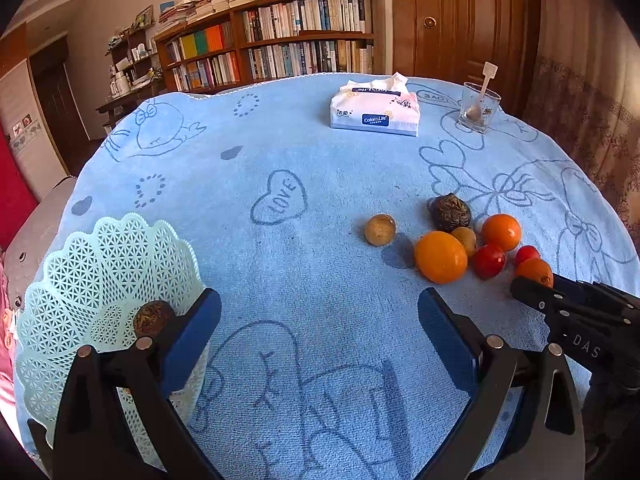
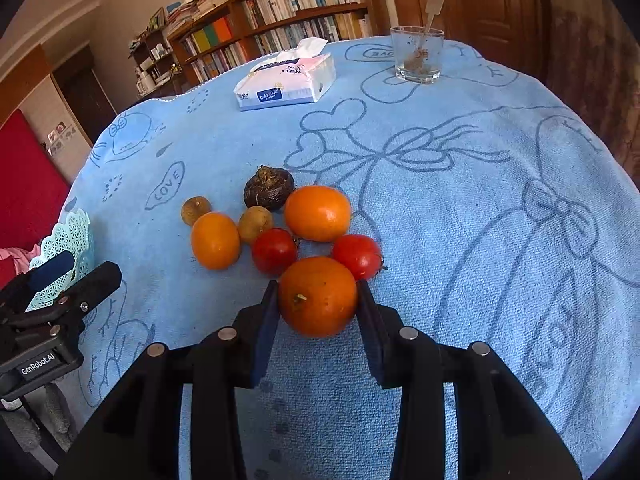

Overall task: Organize fruits
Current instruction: 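Grasp the large orange with the left tool while the right tool holds its orange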

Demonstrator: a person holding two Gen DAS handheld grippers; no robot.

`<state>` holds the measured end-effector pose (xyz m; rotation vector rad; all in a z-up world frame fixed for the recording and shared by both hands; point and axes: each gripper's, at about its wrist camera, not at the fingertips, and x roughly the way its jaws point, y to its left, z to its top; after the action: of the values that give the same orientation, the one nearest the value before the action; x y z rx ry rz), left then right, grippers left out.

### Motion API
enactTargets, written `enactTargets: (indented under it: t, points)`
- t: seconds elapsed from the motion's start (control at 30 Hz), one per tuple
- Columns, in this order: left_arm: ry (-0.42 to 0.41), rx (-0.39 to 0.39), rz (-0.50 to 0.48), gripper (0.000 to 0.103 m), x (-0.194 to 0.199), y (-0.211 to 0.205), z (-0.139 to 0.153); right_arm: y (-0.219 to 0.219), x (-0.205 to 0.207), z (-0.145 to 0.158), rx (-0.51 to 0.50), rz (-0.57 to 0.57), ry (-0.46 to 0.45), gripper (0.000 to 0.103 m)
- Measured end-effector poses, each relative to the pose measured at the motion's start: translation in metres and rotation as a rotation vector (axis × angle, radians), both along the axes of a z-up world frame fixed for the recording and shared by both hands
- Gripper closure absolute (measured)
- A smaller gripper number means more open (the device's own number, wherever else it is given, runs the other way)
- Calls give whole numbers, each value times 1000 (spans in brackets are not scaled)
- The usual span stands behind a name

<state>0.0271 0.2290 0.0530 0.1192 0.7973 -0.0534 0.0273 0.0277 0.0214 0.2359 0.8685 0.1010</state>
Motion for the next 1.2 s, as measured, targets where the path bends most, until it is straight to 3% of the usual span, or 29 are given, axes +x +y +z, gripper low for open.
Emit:
enactTargets:
  t: [0.47,0.63,0.7,0.97,1.2]
  points:
    - [87,-44,-144,3,41,-42,-31,-12,2,-7,22,-44,-8,65]
    - [118,-116,-193,19,48,-47,-36,-12,2,-8,28,-45,-11,65]
    - [126,-122,-217,31,49,-52,-38,-12,2,-8,26,-44,-13,65]
    - [130,-147,-261,56,49,-58,-39,-11,1,-8,21,-42,-20,65]
    - [115,-173,-210,57,38,-49,-37,-10,-1,-7,18,-38,-31,65]
